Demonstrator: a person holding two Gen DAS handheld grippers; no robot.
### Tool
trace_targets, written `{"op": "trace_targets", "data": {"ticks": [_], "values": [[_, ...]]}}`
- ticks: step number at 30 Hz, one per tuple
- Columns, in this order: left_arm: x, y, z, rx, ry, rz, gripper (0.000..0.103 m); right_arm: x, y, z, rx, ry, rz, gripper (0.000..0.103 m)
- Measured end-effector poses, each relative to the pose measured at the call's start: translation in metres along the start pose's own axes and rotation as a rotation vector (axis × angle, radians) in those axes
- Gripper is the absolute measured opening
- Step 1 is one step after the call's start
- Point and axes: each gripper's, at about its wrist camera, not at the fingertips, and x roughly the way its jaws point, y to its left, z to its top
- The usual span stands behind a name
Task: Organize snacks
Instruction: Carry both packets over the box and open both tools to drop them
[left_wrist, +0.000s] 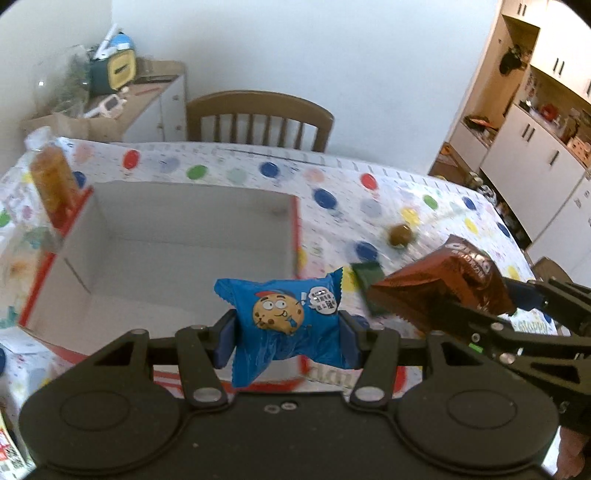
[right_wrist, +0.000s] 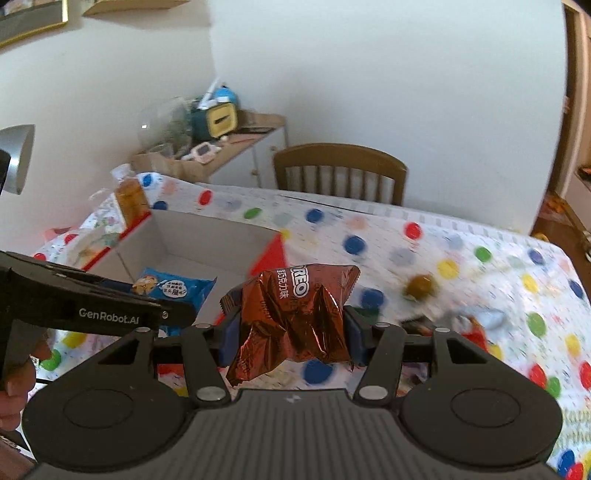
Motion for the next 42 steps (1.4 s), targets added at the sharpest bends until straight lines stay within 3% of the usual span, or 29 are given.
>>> {"op": "trace_targets", "data": {"ticks": [7,15,26,42], "values": [[-0.004,0.041,0.016,-0.002,-0.031,0.055,0.054,0.029,0.044,0.02,-0.044,0.002,0.037,0.055],[0.013,0.094,0.025,-0.054,-0.004,0.12,0.054,0.073,0.084,0.028,-0.102,0.04,0.069,0.055],[0.055,0.142,0.026,-0.108,0.094,0.164,0.054,0.134,0.117,0.024,-0.161,0.142,0.102,0.055],[0.105,0.149,0.016,-0.061,0.244,0.155,0.054,0.178,0.129,0.002,-0.233,0.265,0.083,0.056]]}}
